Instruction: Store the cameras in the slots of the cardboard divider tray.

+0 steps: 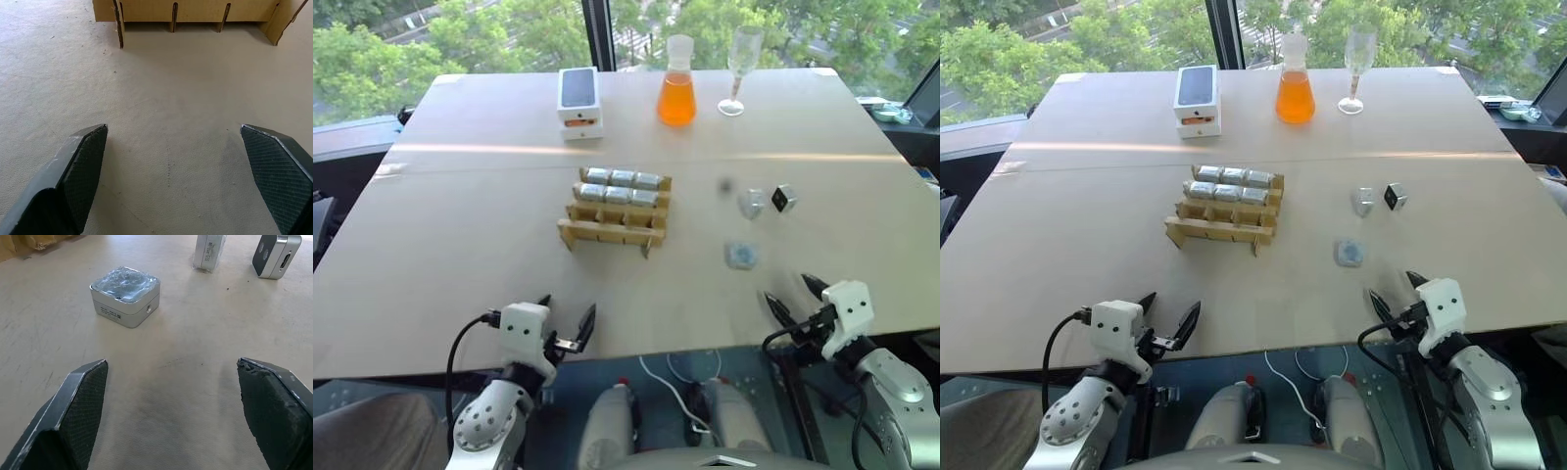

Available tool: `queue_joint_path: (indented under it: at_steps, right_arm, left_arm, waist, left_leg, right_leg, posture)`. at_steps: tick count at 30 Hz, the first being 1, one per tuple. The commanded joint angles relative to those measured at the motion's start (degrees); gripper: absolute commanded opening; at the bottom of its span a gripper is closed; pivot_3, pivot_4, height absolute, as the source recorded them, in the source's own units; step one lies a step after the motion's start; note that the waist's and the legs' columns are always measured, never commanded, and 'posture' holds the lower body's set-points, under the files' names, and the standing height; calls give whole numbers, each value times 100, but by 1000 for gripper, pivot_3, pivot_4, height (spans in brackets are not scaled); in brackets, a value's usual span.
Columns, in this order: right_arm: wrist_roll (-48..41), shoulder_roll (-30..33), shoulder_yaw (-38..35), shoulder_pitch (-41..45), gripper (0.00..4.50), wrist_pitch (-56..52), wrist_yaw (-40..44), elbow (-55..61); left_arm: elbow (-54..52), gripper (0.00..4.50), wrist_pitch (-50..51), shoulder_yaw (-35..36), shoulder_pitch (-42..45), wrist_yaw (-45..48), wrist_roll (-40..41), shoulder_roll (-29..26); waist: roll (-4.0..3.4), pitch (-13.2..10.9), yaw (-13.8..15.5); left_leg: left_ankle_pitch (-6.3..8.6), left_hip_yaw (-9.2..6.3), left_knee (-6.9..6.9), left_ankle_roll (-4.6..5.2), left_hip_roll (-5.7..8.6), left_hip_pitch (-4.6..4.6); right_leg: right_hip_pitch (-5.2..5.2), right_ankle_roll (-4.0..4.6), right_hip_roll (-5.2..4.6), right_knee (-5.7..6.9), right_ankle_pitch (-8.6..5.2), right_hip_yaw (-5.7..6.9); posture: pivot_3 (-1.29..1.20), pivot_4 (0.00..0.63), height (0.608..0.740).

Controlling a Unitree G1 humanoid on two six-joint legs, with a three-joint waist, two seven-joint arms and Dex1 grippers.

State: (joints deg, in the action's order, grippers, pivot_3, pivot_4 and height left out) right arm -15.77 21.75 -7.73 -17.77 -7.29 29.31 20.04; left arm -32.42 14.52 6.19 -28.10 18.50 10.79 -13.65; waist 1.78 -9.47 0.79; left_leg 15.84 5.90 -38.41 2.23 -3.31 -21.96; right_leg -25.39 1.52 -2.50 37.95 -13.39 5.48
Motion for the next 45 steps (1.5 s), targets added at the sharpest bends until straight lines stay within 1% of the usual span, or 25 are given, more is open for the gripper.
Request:
queue_joint_path:
  at_steps: [1,16,37,40,43,45]
  right_arm:
    - [-56,48,-99,0,4162,208,90,55]
    - [-14,40,-65,-106,4162,364,173,36]
    - [-8,127,-4,178,4162,374,325,-130]
    - [35,230,151,336,4162,308,448,-77]
    - [15,250,225,624,4162,49,367,-92]
    - [9,301,327,851,4162,-100,420,-133]
  left_arm:
    - [-145,4500,-101,-7,-72,94,112,-43]
    - [-339,4500,-9,9,-136,159,266,-136]
    - [-341,4500,-16,119,-100,150,365,-252]
    - [-259,4500,-105,133,55,611,627,-483]
    - [-220,4500,-94,99,170,1266,975,-892]
    - [-295,4500,142,150,195,1909,1612,-1238]
  waist:
    - [0,0,0]
    - [-1,1,1]
    - [-1,2,2]
    - [-1,2,1]
    - [-2,3,-3]
    - [-5,5,-3]
  left_leg:
    - [0,0,0,0,0,0]
    - [0,0,0,0,0,2]
    - [0,0,0,0,0,2]
    - [0,0,0,0,0,3]
    - [0,1,0,0,-1,7]
    - [0,1,-1,0,-2,7]
  right_leg:
    - [0,0,0,0,0,0]
    - [1,0,0,0,0,0]
    - [2,0,0,0,0,0]
    - [3,0,0,0,0,0]
    - [3,1,3,4,0,-1]
    - [4,1,5,4,0,0]
  posture:
    - [0,150,740]
    - [0,150,740]
    - [0,150,740]
    - [0,150,740]
    - [0,150,740]
    - [0,150,740]
